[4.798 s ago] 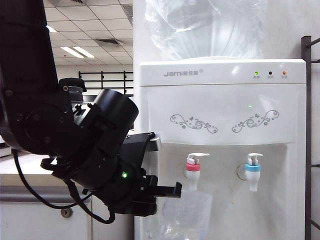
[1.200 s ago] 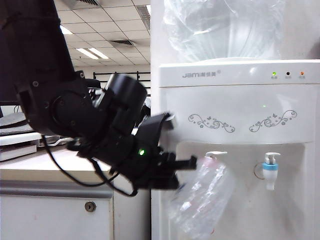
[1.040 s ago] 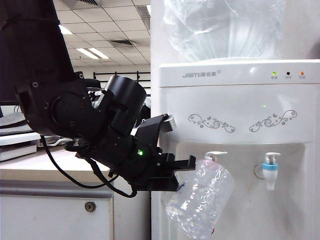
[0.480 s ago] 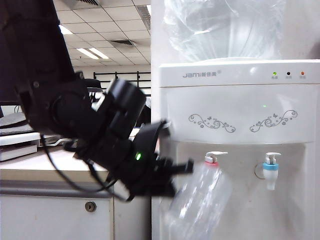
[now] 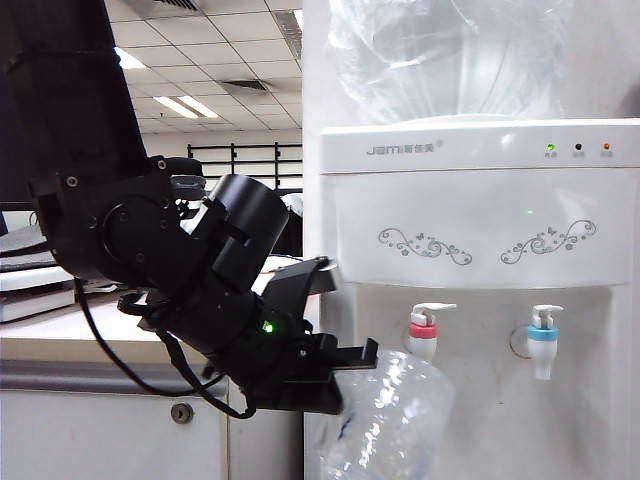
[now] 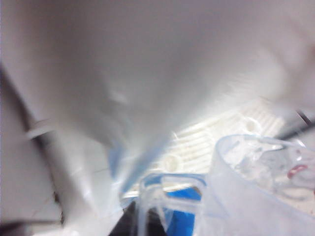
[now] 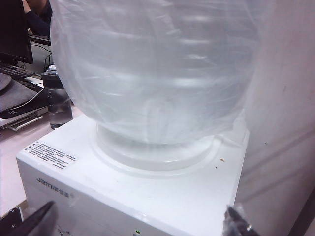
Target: Pick up the plastic mug from the left desk, go to the hot water outlet of the water dispenser, press the vertical switch to get some water, then put the mug back on the desk.
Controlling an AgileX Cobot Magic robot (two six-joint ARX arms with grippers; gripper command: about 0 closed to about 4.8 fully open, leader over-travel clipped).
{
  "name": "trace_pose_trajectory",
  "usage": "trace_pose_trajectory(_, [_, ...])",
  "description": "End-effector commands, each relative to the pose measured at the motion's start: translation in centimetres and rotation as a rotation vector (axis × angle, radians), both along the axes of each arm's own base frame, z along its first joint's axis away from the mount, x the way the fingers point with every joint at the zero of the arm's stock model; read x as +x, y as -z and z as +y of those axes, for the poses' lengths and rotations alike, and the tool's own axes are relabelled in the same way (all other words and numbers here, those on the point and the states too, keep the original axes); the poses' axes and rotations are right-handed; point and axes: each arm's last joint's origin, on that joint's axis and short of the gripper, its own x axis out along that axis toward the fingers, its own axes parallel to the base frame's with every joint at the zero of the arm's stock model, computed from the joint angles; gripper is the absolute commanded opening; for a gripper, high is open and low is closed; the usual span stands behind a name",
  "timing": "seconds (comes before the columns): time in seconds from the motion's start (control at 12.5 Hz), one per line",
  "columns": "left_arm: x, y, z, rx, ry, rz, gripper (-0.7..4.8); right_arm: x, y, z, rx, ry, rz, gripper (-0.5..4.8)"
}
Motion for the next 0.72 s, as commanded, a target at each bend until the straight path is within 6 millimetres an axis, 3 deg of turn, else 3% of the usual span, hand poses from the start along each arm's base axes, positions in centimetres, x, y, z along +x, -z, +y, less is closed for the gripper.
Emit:
trace_pose_trajectory(0.08, [0.2, -1.2, -0.8, -0.070, 0.096, -0.119, -0.06, -0.1, -0.3, 0.0, -0.007, 0.000, -0.028, 4.40])
trace_pose_trajectory(0.72, [-0.1, -2.7, -1.4, -0.221, 0.236, -0.273, -0.06, -0.1, -0.3, 0.0, -0.027, 0.001, -0.036, 4.40])
